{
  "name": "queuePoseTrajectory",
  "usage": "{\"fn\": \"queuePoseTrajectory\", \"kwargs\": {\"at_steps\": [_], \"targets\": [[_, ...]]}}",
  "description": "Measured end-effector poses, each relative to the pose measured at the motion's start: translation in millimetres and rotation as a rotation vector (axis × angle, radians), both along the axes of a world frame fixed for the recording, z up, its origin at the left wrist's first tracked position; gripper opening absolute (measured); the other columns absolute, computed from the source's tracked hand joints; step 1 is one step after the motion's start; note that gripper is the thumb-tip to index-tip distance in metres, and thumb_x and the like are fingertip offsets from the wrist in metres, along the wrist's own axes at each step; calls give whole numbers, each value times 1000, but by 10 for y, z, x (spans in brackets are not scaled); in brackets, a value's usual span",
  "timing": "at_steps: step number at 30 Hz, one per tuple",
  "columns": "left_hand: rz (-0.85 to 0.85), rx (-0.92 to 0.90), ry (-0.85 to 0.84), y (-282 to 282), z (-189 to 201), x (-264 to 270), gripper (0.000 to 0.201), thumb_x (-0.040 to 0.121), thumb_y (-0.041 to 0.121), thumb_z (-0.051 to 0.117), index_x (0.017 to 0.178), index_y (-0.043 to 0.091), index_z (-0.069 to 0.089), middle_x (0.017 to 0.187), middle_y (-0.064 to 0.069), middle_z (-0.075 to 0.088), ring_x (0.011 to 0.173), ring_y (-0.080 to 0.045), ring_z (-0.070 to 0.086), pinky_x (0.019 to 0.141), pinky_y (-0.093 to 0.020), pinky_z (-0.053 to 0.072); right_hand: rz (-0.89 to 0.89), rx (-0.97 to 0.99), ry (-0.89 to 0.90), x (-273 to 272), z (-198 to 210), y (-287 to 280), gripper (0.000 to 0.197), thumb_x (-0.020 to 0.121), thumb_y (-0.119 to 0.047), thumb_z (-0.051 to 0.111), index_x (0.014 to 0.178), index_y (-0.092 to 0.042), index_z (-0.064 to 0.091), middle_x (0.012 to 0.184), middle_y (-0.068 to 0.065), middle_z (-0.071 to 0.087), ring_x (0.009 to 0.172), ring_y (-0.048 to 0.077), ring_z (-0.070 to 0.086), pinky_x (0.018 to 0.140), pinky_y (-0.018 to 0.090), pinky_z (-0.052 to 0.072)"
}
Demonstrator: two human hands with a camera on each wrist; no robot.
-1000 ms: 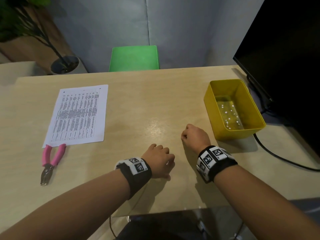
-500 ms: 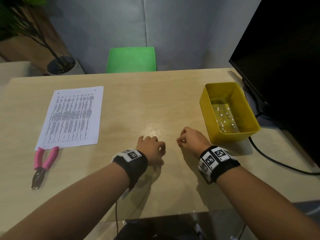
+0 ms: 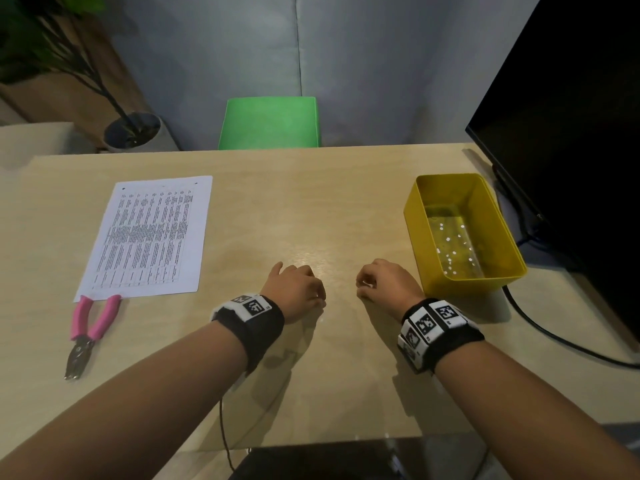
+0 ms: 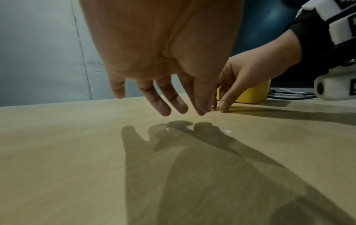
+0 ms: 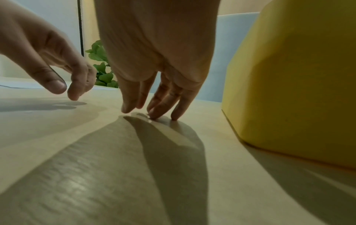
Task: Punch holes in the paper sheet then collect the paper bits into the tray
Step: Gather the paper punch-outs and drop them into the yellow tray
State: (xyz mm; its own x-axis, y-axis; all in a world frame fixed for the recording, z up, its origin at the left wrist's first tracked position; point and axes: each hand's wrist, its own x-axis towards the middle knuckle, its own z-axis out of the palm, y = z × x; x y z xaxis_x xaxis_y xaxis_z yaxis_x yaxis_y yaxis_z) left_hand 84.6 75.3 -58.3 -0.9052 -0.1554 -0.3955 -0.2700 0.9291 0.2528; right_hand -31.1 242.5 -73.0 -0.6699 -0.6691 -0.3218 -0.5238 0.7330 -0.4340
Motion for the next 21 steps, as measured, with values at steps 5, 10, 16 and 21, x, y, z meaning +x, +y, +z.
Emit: {"fn": "queuePoseTrajectory", "kwargs": {"at_steps": [5, 10, 16, 21], "targets": [[-79, -1, -15, 50, 59, 9, 26, 91, 38, 48, 110, 36, 67, 119, 6, 55, 117, -17, 48, 116, -48, 11, 44, 37, 23, -13, -19, -7, 19, 90, -27, 59, 104, -22, 72, 107, -2, 58, 95, 18, 58, 82, 32, 50], [-302, -93, -79, 103, 54, 97, 29, 93, 33, 44, 106, 33, 70, 125, 11, 55, 116, -17, 50, 117, -50, 7, 49, 72, 79, 39, -34, -25, 24, 91, -33, 55, 101, -14, 68, 99, -1, 56, 85, 19, 58, 75, 33, 51], [-436, -148, -63, 46, 61, 102, 26, 94, 37, 45, 105, 37, 69, 126, 11, 55, 112, -17, 53, 116, -50, 4, 41, 70, 37, -24, 5, -61, 21, 85, -32, 68, 100, -17, 70, 102, -5, 59, 93, 18, 60, 78, 31, 49], [-518, -199, -19, 53, 40, 49, 26, 94, 32, 45, 104, 33, 69, 114, 12, 63, 107, -18, 57, 116, -48, 3, 69, 102, 66, -45, -21, -138, 19, 88, -27, 63, 101, -16, 71, 103, -2, 62, 92, 20, 60, 78, 31, 50]]}}
